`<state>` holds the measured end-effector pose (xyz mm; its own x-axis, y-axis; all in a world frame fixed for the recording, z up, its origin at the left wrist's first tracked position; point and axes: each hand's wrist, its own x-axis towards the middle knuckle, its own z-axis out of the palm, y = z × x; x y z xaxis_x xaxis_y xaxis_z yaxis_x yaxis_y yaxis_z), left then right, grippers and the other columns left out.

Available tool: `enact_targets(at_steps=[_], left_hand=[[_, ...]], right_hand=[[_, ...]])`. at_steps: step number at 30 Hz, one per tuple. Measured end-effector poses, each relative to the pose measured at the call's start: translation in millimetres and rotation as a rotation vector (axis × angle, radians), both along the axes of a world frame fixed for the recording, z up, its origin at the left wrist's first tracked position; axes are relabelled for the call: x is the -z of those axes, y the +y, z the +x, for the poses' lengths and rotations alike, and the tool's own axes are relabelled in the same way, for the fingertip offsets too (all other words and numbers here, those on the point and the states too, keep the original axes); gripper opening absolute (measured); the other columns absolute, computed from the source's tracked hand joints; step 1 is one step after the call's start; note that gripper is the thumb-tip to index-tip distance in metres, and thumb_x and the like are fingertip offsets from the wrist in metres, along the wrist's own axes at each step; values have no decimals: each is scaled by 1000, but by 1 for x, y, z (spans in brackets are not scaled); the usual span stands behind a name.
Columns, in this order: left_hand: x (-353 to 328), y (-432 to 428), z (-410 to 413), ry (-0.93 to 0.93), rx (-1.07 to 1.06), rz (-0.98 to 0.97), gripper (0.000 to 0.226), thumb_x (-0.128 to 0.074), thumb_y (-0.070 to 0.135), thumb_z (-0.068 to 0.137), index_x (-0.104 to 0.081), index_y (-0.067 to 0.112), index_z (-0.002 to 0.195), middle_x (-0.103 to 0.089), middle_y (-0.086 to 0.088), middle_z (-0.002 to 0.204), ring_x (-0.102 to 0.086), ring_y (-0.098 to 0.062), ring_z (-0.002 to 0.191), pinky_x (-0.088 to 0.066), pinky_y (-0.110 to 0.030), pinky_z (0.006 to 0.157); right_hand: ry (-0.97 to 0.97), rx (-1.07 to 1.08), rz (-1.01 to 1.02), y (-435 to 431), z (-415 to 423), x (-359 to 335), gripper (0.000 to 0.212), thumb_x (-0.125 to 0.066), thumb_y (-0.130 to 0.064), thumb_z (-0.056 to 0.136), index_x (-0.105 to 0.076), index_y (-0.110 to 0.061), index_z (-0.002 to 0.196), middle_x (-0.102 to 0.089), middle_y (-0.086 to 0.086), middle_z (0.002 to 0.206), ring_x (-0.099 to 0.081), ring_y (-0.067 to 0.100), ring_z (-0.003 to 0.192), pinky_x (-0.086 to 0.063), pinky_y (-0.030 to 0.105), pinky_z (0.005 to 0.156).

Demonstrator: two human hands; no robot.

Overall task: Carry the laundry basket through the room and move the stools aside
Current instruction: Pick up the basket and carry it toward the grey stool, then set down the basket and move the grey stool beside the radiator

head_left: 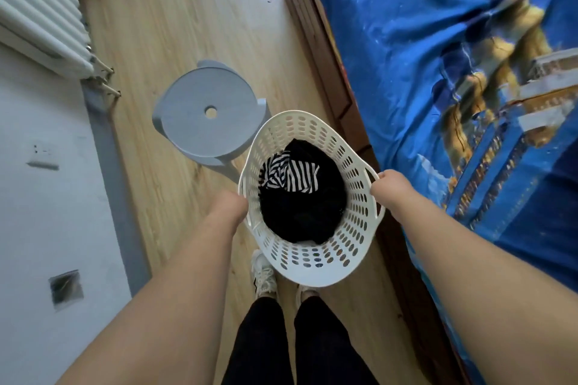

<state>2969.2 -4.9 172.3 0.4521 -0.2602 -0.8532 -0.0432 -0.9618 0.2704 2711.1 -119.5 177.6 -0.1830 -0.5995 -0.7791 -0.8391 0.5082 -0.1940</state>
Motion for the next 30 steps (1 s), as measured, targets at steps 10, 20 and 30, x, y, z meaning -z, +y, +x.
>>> enact_targets(at_steps=[10, 20, 30], left_hand=[[121, -44, 0, -2, 104, 71, 31, -43, 0, 90, -63, -2, 113, -58, -16, 93, -49, -28, 78, -41, -35, 72], [174, -43, -10, 12, 59, 89, 36, -44, 7, 91, -57, 3, 125, -61, -17, 111, -54, -33, 91, -43, -36, 76], [121, -34, -20, 26, -7, -12, 61, -46, 5, 86, -39, 22, 144, -60, -10, 120, -63, -27, 91, -48, -28, 63]], right_hand=[[37, 17, 0, -29, 2, 131, 26, -43, -1, 87, -60, -1, 107, -62, 19, 103, -57, 33, 86, -44, 35, 68], [92, 85, 45, -22, 5, 176, 35, -47, -13, 85, -47, -8, 120, -61, 17, 108, -63, 34, 89, -57, 46, 76], [40, 7, -1, -23, 32, 120, 51, -47, -14, 84, -42, -13, 135, -50, 15, 127, -57, 37, 108, -52, 50, 91]])
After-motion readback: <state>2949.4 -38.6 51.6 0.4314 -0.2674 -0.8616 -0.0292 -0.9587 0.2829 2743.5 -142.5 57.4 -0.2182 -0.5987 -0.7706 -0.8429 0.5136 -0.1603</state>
